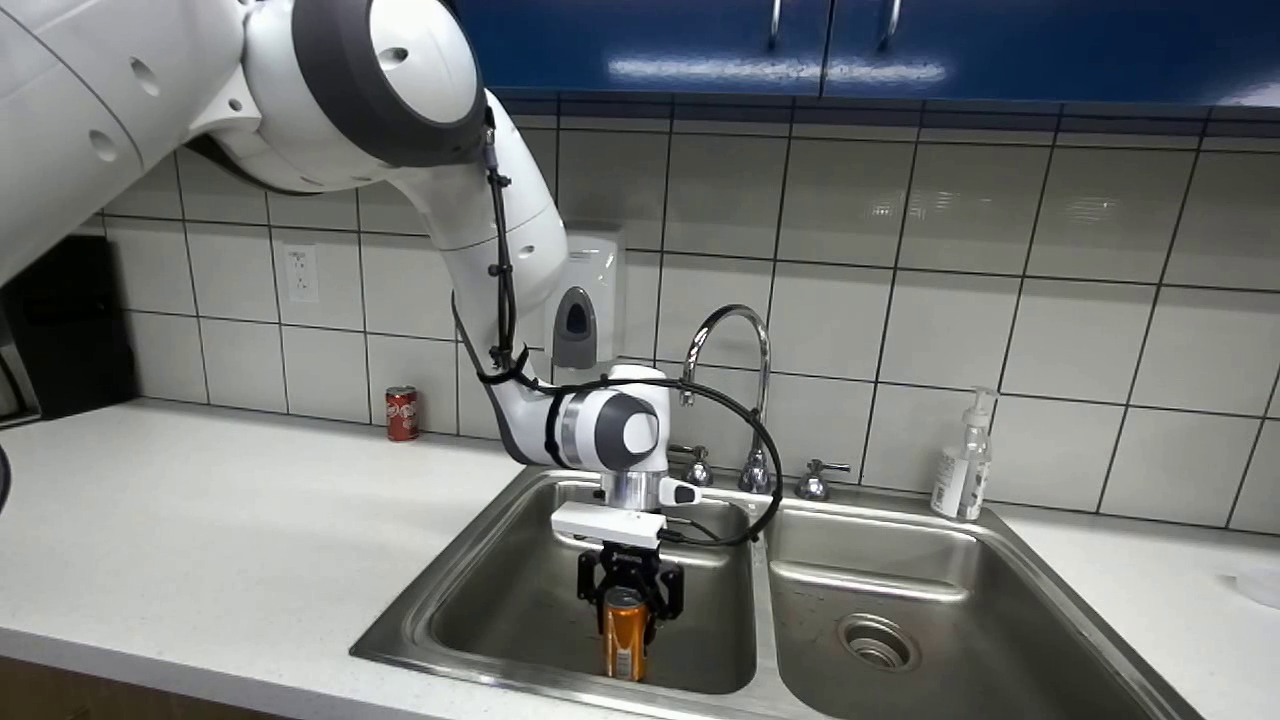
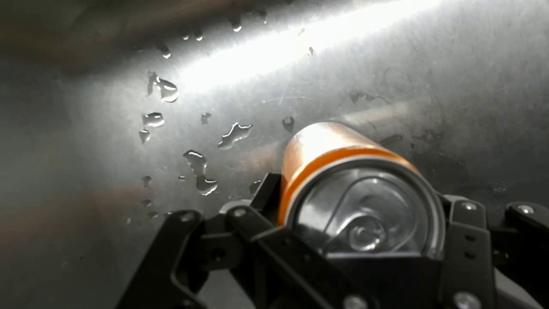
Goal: Lift the orange bottle can and put it in the sink
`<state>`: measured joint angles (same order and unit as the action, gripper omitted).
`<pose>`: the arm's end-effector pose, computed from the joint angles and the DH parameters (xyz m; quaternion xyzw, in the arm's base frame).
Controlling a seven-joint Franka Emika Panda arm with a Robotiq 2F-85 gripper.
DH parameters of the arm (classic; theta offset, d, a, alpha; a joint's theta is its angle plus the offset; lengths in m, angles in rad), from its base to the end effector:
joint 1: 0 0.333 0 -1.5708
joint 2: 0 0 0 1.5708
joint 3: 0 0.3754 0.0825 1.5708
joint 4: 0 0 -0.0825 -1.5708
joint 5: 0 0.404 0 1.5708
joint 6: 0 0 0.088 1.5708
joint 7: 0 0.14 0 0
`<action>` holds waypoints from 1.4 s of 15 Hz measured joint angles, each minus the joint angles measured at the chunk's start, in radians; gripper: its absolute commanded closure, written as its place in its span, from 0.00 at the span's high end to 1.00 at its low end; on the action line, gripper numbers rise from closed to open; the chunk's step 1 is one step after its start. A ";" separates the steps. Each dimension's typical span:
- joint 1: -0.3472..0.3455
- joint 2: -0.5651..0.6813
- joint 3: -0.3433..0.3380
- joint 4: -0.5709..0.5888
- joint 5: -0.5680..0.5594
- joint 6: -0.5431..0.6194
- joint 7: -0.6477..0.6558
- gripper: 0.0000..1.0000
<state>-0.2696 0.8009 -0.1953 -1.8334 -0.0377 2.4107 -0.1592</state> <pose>0.5847 -0.2923 0.0749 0.9843 -0.1144 -0.1258 0.0472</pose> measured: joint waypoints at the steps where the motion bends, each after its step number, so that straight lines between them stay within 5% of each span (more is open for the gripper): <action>1: -0.001 0.000 0.000 0.000 0.003 0.000 0.000 0.43; 6: -0.004 0.000 0.001 0.000 0.013 0.000 0.000 0.43; 7: -0.005 0.000 0.001 0.000 0.013 0.000 0.000 0.92; 10: -0.006 0.000 0.001 0.000 0.013 -0.001 0.000 1.00; 21: -0.012 -0.017 0.003 0.000 0.013 0.000 -0.001 1.00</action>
<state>-0.2814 0.7838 -0.1927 -1.8338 -0.0251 2.4103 -0.1601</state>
